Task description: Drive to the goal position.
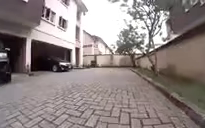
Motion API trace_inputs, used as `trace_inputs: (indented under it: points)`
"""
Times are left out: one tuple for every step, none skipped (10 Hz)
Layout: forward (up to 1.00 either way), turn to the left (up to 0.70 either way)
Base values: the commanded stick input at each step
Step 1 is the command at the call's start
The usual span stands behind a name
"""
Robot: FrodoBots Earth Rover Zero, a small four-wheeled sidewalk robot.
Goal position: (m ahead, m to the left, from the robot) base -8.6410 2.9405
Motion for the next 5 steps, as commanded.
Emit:
trace_inputs:
  points:
    - [0.70,0.00]
    - [0.70,0.00]
    - [0.70,0.00]
    - [0.70,0.00]
    - [0.70,0.00]
